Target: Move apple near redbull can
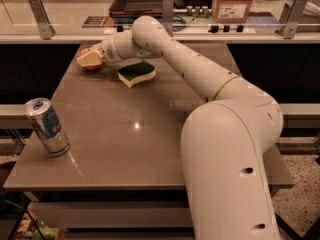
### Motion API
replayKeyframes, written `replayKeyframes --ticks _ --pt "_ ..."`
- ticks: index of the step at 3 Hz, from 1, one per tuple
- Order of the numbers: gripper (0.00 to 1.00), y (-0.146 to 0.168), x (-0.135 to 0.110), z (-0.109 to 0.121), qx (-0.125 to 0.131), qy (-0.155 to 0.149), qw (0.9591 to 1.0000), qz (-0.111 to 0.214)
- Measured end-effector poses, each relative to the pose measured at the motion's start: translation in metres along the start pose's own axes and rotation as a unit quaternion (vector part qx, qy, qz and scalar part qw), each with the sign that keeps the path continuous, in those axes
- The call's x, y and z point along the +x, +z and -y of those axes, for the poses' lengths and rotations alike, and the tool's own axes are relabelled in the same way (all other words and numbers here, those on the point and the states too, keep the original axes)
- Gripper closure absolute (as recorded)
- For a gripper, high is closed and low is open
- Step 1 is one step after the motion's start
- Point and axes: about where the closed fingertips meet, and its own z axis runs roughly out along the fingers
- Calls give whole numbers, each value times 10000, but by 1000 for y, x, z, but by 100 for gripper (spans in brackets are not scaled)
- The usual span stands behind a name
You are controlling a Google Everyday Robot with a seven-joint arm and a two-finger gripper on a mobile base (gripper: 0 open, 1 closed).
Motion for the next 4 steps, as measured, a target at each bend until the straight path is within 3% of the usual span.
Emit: replayKeyframes --ticks 2,4 --pt "100 -9 -13 -4 -57 -99 9999 47" --pt "100 -42 -36 -18 -20 -235 9996 154"
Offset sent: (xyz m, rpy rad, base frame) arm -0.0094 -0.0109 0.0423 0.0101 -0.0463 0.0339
